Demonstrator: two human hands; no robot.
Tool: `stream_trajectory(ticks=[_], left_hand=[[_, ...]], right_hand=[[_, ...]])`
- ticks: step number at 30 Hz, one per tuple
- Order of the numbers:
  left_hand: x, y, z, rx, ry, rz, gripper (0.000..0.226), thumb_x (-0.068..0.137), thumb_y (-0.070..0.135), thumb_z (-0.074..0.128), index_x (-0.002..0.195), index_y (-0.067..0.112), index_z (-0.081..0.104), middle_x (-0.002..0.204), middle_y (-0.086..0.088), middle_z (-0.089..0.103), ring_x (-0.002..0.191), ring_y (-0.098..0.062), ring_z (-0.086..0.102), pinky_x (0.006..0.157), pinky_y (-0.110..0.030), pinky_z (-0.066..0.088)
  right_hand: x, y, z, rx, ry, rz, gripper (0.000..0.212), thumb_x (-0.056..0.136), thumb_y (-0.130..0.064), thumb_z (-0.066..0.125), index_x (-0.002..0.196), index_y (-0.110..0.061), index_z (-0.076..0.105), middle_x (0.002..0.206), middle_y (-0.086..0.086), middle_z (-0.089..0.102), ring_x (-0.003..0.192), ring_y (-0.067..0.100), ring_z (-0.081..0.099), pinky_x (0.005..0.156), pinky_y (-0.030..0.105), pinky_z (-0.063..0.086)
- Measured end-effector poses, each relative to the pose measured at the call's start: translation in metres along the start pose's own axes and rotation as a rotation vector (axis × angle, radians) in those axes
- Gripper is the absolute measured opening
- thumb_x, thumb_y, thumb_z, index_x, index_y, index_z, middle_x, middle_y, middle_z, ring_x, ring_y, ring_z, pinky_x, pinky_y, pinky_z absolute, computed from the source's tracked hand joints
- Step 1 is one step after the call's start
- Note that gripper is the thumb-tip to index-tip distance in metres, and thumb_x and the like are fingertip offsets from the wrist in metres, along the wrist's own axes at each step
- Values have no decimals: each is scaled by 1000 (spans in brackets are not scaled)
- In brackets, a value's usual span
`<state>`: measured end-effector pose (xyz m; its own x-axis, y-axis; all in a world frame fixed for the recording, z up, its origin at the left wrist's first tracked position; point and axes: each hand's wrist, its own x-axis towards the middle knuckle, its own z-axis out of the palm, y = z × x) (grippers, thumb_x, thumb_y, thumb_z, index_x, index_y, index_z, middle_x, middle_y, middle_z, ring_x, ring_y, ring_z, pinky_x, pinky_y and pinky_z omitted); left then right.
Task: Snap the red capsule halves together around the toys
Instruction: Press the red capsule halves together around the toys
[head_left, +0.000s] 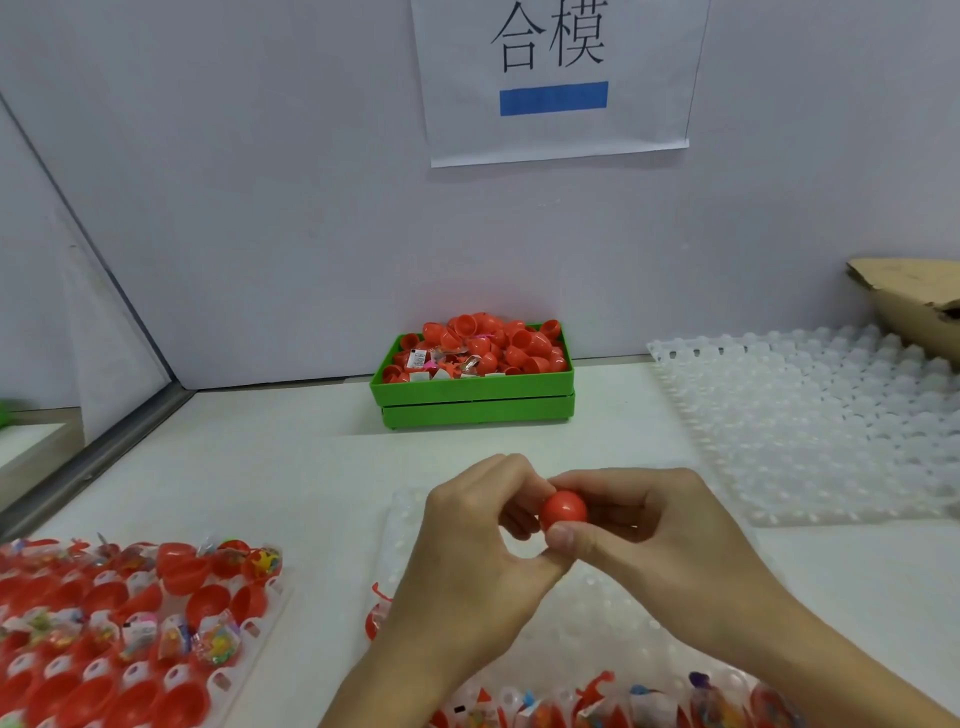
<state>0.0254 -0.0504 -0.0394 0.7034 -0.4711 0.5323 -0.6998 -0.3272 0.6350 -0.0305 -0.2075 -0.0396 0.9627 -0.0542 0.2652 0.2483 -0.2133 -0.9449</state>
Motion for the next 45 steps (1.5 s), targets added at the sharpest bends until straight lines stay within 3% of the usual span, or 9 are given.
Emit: stream_trajectory(ticks=[4,8,12,15,25,32,35,41,45], left_hand=[[0,-2,3,47,-68,-7,31,68,34,86,87,27,63,88,15,59,90,-8,59,73,-16,50],[3,-7,-7,-405,-199,-292,54,60,42,87,107,31,62,114,18,61,115,-3,59,86,-19,54],[5,-3,-10,-607,-367,-325,46,78,22,78,122,15,66,121,-5,70,111,-25,68,96,-40,55],[5,3,-9,-659,-376,-278,41,86,27,68,121,7,68,118,-13,71,114,-33,65,102,-51,50],[2,0,-2,-693,-302,-235,28,88,9,62,114,4,72,111,-10,74,108,-29,69,90,-36,57],[5,-1,0,-977,-253,-476,30,86,26,66,106,4,73,112,-24,70,107,-37,68,83,-35,58],[6,-1,-1,-1096,-167,-622,44,78,38,67,99,0,74,111,-32,67,103,-45,67,79,-40,60],[7,-3,0,-849,-132,-556,35,86,40,50,103,24,76,100,-10,75,92,-28,74,77,-37,61],[6,-5,-4,-604,-107,-366,18,88,26,64,104,25,74,99,-3,74,90,-23,73,72,-28,60]], right_hand=[[2,5,0,3,22,85,34,78,3,74,104,-19,77,91,-6,78,89,9,74,83,25,57],[3,11,-3,171,37,111,46,71,1,80,113,-15,70,99,-2,78,97,17,74,84,26,58],[1,0,-5,275,-160,-62,37,72,-12,76,107,-24,78,106,4,76,102,23,72,83,23,57],[1,-2,-3,237,-128,-126,35,74,-15,77,104,-34,78,105,-1,77,101,18,73,83,21,56],[1,-4,3,157,-137,-226,66,78,17,61,104,-42,76,105,-14,76,101,7,71,83,19,56],[1,-1,-4,173,-120,-61,39,78,-3,74,109,-26,77,104,0,77,101,17,73,85,22,55],[0,-1,-6,141,-105,-29,39,85,7,69,113,-21,74,107,-1,77,103,17,72,87,25,56],[2,-2,-4,31,67,-26,34,84,3,71,92,-28,80,85,-3,78,77,9,73,72,19,56],[2,3,-4,-36,139,-4,20,82,-3,75,93,-20,78,75,-2,76,68,10,71,66,18,54]])
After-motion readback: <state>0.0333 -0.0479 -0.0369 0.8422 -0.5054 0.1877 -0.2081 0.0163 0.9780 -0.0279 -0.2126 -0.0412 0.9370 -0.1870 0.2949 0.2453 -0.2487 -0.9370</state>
